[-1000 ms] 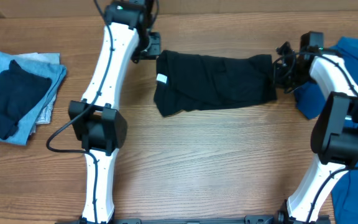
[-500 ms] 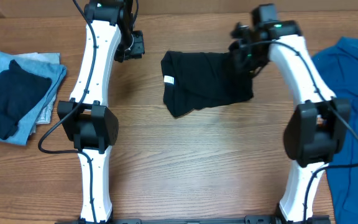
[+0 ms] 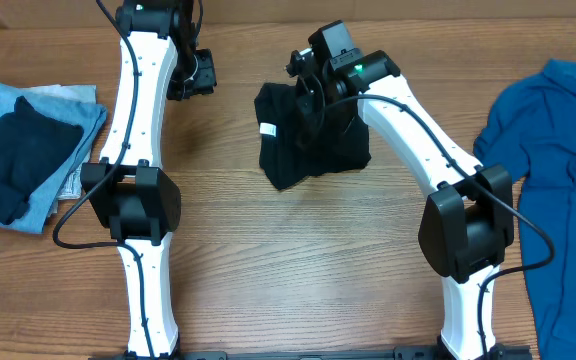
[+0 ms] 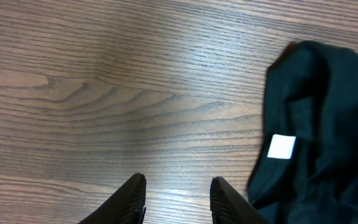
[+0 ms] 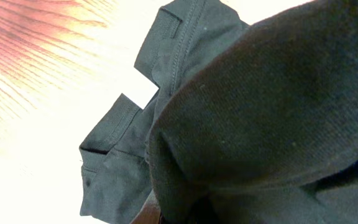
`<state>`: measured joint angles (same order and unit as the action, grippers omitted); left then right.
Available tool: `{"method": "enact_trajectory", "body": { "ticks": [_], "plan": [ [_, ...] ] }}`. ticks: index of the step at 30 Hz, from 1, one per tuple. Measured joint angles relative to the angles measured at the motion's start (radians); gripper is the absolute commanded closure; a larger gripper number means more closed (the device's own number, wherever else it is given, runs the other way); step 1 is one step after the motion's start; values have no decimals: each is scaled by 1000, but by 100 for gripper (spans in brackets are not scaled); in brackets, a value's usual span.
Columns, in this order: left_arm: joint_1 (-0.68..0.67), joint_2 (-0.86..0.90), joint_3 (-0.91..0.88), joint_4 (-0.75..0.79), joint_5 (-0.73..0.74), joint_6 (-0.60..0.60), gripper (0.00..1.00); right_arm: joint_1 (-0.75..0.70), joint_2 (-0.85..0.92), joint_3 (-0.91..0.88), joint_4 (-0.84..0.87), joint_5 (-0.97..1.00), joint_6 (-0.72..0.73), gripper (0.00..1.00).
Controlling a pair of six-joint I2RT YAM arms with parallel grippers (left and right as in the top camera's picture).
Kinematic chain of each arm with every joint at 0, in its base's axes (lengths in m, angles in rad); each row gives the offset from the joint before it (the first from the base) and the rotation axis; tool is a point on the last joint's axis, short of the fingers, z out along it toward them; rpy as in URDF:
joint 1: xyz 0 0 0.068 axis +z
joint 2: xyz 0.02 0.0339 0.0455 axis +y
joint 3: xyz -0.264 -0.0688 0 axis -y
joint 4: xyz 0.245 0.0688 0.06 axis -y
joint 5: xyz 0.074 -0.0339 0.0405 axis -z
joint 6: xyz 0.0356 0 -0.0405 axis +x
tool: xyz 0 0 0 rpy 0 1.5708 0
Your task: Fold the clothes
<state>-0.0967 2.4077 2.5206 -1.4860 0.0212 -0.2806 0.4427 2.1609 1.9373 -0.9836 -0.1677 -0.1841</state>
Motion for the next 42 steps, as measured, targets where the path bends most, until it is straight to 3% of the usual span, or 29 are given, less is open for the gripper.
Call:
{"method": "enact_trajectory", "body": {
  "ticks": [19, 20, 22, 23, 25, 27, 29, 31, 33, 34, 35, 37, 42],
  "plan": [
    [0, 0, 0, -5, 0, 0, 57, 47, 0, 0, 23, -16, 0, 91],
    [0, 0, 0, -5, 0, 0, 56, 55, 0, 0, 23, -25, 0, 86],
    [0, 0, 0, -5, 0, 0, 53, 75, 0, 0, 23, -44, 1, 61],
    [0, 0, 0, -5, 0, 0, 51, 83, 0, 0, 23, -51, 3, 29],
    [0, 0, 0, -8, 0, 0, 49, 91, 0, 0, 23, -64, 4, 15],
    [0, 0, 0, -10, 0, 0, 49, 90, 0, 0, 23, -72, 4, 11],
    [0, 0, 0, -10, 0, 0, 61, 89, 0, 0, 23, -106, 4, 10],
    [0, 0, 0, -12, 2, 1, 84, 89, 0, 0, 24, -142, 4, 11],
    [0, 0, 0, -12, 37, 18, 96, 87, 0, 0, 26, -137, 26, 21],
    [0, 0, 0, -11, 71, 37, 96, 78, 0, 0, 24, -119, 60, 37],
    [-2, 0, 0, -11, 114, 64, 96, 56, 0, 0, 17, -97, 106, 59],
    [-13, 0, 0, -22, 175, 102, 96, -11, 0, 0, -14, -81, 171, 75],
    [-87, -2, -43, 56, 254, 135, 96, -177, 0, -2, -132, -57, 236, 78]
  ]
}}
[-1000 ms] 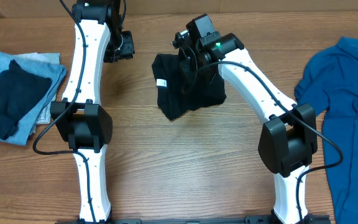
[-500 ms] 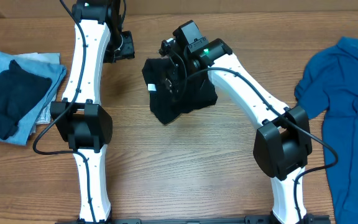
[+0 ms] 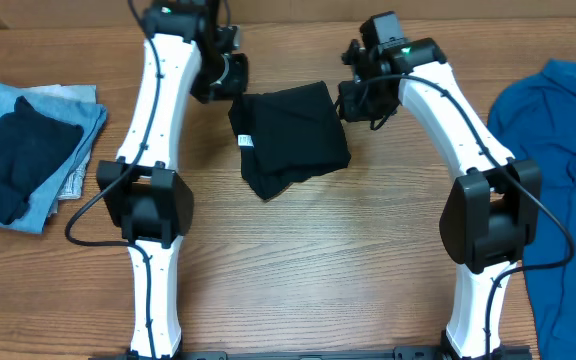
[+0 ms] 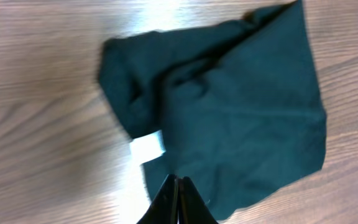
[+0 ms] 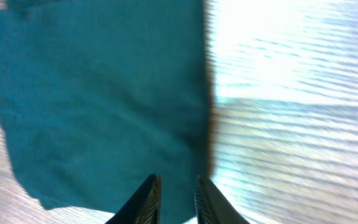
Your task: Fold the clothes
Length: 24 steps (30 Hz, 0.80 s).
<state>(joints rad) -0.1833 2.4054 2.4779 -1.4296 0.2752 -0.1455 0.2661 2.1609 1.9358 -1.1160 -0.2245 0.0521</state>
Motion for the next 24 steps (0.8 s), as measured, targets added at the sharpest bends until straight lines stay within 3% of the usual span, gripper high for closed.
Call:
{"method": "enact_trajectory", "body": {
  "ticks": [5, 10, 15, 17, 19, 20, 24],
  "plan": [
    [-105, 2, -152, 177, -2, 16, 94, -17, 0, 0, -21, 34, 4, 77],
    [-153, 2, -237, 312, -246, -13, 89, -26, 0, 0, -22, 50, 3, 75],
    [-148, 2, -386, 417, -325, -24, 76, -26, 0, -15, -11, 76, 3, 74],
    [-148, 0, -443, 473, -344, -31, 77, -26, 0, -50, 8, 84, 3, 74],
    [-148, 0, -439, 465, -348, -31, 77, -26, 0, -84, 14, 109, 3, 71],
    [-148, 0, -422, 435, -349, -32, 75, -28, 0, -91, 16, 131, 10, 64],
    [-153, 8, -178, 180, -336, -32, 67, -82, 0, -92, 32, 188, 93, 56]
  ]
}}
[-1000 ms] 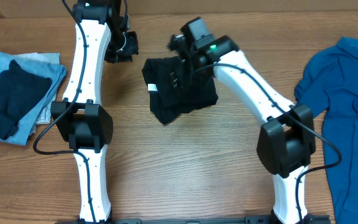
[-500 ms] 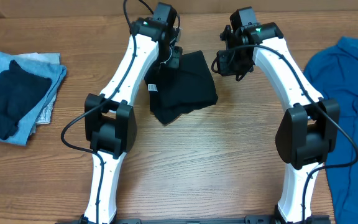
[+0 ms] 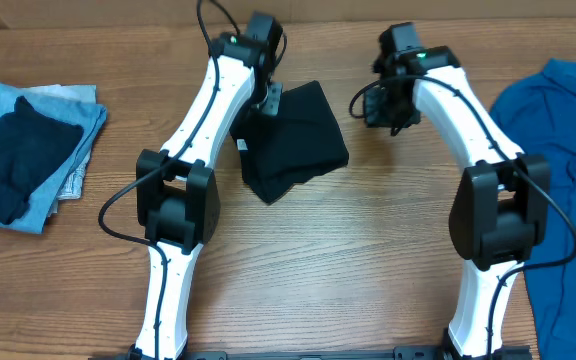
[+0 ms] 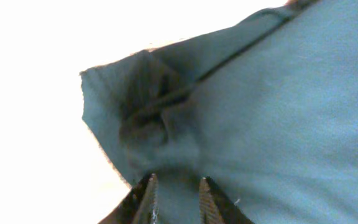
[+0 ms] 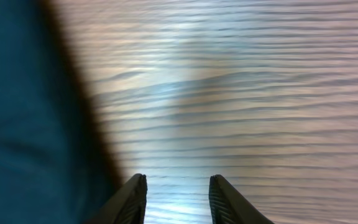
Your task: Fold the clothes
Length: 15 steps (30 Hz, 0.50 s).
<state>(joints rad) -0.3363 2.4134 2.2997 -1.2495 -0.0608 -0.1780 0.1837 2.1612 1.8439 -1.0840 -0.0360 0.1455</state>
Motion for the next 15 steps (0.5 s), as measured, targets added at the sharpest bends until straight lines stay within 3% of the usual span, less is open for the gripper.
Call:
{"method": "enact_trajectory", "body": {
  "ticks": [3, 5, 8, 11, 15],
  "plan": [
    [-23, -8, 106, -109, 60, -3, 65, -95, 0, -5, 19, 16, 42, 43],
    [-38, -8, 100, -212, 119, -3, 62, -158, 0, -29, 53, 21, 59, 19],
    [-64, -8, 76, -261, 152, -7, 62, -215, 0, -75, 98, 25, 61, 5],
    [-92, -8, -2, -282, 167, -10, 62, -256, 0, -132, 138, 26, 62, 0],
    [-110, -10, -216, -145, 174, -25, 62, -262, 0, -171, 173, 28, 63, 0]
  ]
}}
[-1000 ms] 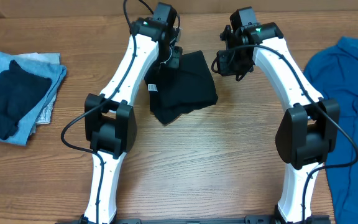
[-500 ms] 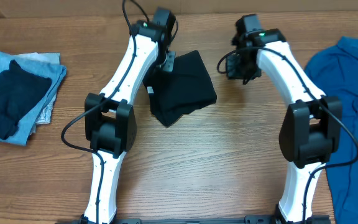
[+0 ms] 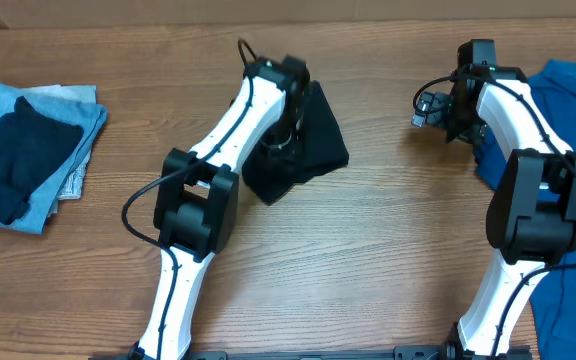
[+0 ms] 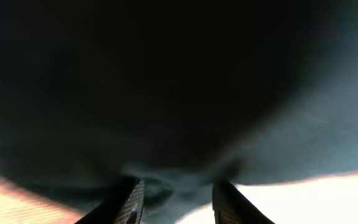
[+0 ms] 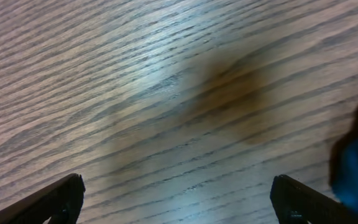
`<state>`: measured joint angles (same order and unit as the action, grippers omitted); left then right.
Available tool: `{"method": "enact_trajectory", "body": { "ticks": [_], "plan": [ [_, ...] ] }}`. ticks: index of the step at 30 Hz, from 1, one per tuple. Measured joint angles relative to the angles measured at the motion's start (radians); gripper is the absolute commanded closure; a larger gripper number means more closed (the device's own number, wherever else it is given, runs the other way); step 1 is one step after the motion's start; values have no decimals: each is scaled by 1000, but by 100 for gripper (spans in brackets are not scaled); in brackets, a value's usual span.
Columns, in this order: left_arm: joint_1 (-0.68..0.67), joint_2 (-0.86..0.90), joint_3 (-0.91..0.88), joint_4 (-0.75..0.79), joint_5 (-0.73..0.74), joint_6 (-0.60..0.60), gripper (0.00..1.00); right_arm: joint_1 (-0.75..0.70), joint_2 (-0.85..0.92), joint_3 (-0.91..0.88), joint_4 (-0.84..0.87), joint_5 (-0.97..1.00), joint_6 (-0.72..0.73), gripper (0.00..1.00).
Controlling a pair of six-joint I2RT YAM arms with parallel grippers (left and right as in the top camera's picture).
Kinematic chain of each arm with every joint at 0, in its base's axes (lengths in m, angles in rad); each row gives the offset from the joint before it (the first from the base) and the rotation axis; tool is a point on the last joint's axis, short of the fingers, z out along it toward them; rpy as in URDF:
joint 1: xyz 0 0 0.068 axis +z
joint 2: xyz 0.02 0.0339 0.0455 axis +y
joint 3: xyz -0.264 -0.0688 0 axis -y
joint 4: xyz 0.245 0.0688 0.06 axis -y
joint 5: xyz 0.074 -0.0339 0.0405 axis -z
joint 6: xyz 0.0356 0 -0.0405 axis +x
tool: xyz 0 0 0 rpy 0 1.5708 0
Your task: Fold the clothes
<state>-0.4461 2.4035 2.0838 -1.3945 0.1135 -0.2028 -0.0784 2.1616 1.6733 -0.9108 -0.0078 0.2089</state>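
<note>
A black folded garment (image 3: 318,142) lies at the table's far middle. My left gripper (image 3: 284,130) is down on its left part. In the left wrist view the dark cloth (image 4: 179,93) fills the frame, and the left gripper (image 4: 176,200) stands open with cloth bunched between its fingers (image 4: 131,200). My right gripper (image 3: 444,116) hovers far to the right, next to a blue shirt (image 3: 568,140). In its own view the right gripper (image 5: 179,202) is wide open over bare wood, with the blue shirt's edge (image 5: 356,171) at the right.
A stack of folded clothes (image 3: 23,150), dark blue on light blue, lies at the left edge. The blue shirt is spread out along the right edge. The wooden table (image 3: 348,260) stretches between them.
My left gripper has gone from the garment's far left corner onto its cloth, jaws wider apart. My right gripper has moved right, away from the garment to the blue shirt, and opened wide.
At first my right gripper held the black garment bunched up, with the left gripper open off to the left. Then the garment lay flat and folded, both grippers at its far corners. The right gripper then drew away right while the left closed in on the cloth.
</note>
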Motion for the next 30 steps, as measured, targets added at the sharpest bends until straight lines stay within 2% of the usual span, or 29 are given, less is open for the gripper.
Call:
{"method": "enact_trajectory", "body": {
  "ticks": [2, 4, 7, 11, 13, 16, 19, 21, 22, 26, 28, 30],
  "plan": [
    [-4, 2, -94, 70, 2, -4, 66, 0, 0, -14, 26, 5, 0, 0],
    [-4, -3, -102, 79, 3, -6, 74, 0, 0, -18, 51, 19, 0, 0],
    [-4, 0, -52, 17, 5, -8, 68, 0, 0, -18, 60, 27, 0, 0],
    [-4, 0, 204, -71, 7, -11, 63, 0, 0, -19, 61, 34, 0, 0],
    [-4, 0, 263, -10, 6, -27, 68, 0, 0, -19, 61, 34, 0, 0],
    [-4, 1, 250, 144, -33, -63, 69, 0, 0, -19, 61, 35, 0, 0],
    [-4, 5, 184, 217, -50, -98, 70, 0, 0, -19, 61, 35, 0, 0],
    [-4, 24, 109, 253, -42, -114, 80, 0, 0, -19, 62, 35, 0, 0],
    [-4, 48, 61, 262, -26, -121, 80, 0, 0, -19, 61, 35, 0, 0],
    [-2, 49, 56, 256, -19, -135, 67, 0, 0, -19, 61, 38, 0, 0],
    [8, 53, 145, 171, -24, -136, 57, 0, 0, -19, 62, 38, 0, 0],
    [16, 56, 237, 128, -61, -137, 54, 0, 0, -19, 62, 38, 0, 0]
  ]
}}
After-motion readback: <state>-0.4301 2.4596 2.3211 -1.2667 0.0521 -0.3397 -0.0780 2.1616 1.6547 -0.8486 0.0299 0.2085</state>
